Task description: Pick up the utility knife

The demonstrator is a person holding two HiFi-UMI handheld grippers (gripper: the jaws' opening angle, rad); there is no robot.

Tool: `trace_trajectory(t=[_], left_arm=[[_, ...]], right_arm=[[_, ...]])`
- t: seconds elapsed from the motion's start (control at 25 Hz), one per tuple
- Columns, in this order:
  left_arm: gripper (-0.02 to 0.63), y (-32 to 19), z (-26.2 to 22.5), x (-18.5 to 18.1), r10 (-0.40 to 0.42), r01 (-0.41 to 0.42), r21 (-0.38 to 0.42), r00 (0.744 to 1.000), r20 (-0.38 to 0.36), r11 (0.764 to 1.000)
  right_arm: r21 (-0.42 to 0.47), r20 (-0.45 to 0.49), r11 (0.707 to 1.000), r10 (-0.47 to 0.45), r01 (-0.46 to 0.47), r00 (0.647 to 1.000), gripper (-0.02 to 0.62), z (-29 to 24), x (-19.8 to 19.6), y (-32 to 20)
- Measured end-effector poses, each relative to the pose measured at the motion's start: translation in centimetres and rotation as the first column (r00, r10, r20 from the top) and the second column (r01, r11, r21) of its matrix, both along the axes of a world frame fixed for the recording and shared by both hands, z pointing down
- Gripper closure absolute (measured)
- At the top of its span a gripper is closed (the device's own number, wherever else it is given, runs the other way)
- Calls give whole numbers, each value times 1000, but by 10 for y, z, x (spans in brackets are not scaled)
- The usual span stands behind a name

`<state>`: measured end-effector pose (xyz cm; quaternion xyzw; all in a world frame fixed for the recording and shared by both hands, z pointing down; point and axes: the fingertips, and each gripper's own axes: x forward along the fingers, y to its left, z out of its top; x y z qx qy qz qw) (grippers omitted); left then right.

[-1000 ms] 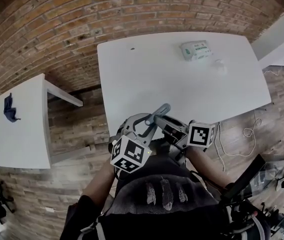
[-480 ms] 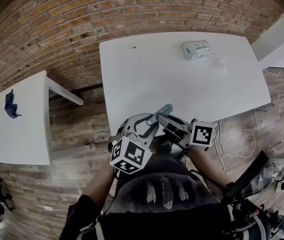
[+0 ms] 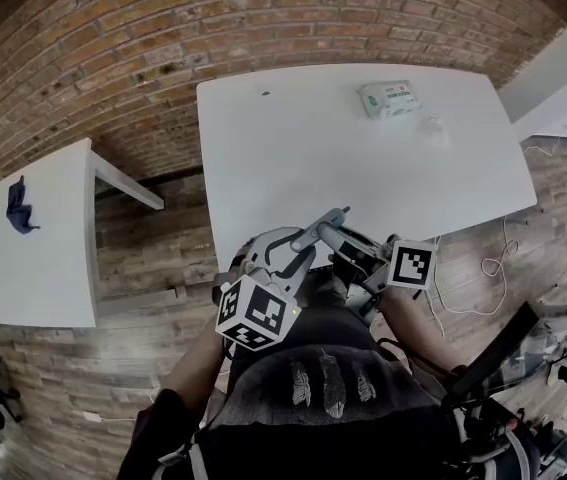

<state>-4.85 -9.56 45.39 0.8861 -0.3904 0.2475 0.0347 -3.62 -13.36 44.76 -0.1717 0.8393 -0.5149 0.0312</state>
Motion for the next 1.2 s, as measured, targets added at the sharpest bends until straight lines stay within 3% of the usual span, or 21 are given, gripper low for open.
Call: trace_trajectory(t=[1.2], left_arm=[[486, 12, -5, 4, 47, -47, -12, 999, -20, 999]], right_arm=[[-60, 37, 997, 43, -41, 998, 517, -3, 19, -3]])
